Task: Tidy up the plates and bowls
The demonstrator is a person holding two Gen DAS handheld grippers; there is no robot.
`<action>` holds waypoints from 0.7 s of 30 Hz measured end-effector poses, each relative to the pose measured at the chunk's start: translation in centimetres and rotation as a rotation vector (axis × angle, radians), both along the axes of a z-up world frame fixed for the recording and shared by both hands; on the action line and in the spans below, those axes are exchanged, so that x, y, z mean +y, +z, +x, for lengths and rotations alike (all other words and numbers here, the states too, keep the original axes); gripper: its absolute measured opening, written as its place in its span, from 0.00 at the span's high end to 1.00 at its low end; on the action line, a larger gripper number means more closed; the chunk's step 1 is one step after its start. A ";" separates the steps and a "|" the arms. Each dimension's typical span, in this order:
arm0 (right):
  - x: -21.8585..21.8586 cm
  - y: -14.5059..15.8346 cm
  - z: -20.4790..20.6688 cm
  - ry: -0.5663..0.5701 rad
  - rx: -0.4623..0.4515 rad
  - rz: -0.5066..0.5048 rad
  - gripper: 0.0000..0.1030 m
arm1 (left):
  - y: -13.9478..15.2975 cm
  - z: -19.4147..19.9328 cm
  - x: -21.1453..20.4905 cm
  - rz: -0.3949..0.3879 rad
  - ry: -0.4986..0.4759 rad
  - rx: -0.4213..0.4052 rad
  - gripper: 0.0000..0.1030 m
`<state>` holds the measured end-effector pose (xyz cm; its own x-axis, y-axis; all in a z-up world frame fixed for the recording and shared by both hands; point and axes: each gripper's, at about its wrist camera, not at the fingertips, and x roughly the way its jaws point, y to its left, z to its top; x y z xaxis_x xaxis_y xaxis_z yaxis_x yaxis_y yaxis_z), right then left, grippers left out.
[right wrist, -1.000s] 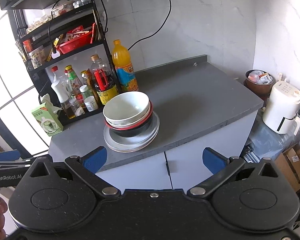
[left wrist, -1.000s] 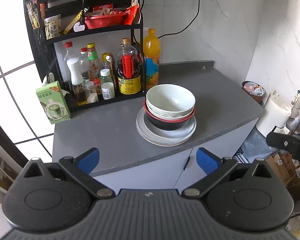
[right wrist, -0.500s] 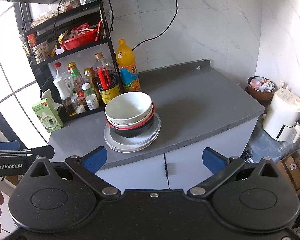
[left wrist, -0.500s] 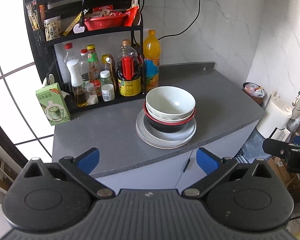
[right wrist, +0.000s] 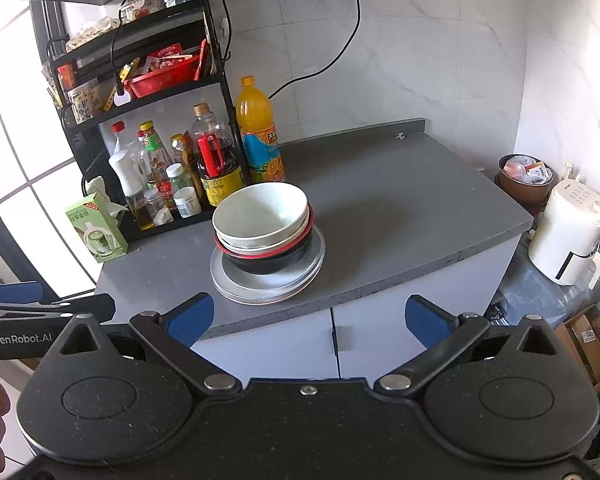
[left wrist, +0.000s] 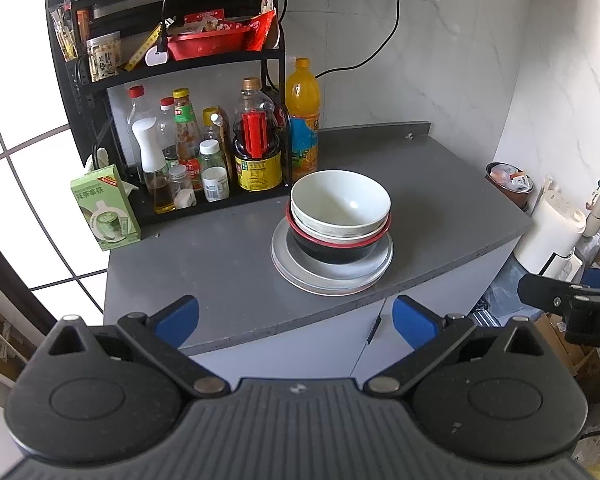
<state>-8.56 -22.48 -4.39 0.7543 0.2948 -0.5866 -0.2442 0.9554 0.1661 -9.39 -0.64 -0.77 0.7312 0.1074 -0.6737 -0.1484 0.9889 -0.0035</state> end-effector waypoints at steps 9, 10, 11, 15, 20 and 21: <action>-0.1 0.0 0.2 -0.005 -0.007 -0.002 0.00 | 0.0 -0.1 0.1 -0.001 -0.003 -0.003 0.01; -0.1 0.1 0.1 -0.004 -0.011 -0.007 0.00 | 0.0 -0.1 0.1 -0.001 -0.004 -0.002 0.01; 0.0 0.1 0.0 -0.003 -0.012 -0.007 0.00 | 0.0 -0.1 0.1 -0.002 -0.004 0.000 0.01; 0.2 0.1 -0.1 0.004 -0.014 -0.011 0.00 | 0.0 -0.1 -0.1 -0.001 -0.009 0.002 0.01; 0.3 0.2 -0.3 0.004 -0.017 -0.011 0.00 | -0.1 -0.1 -0.1 -0.004 -0.010 0.002 0.01; 0.3 0.2 -0.3 0.004 -0.017 -0.010 0.00 | 0.0 -0.1 -0.1 -0.003 -0.010 0.001 0.01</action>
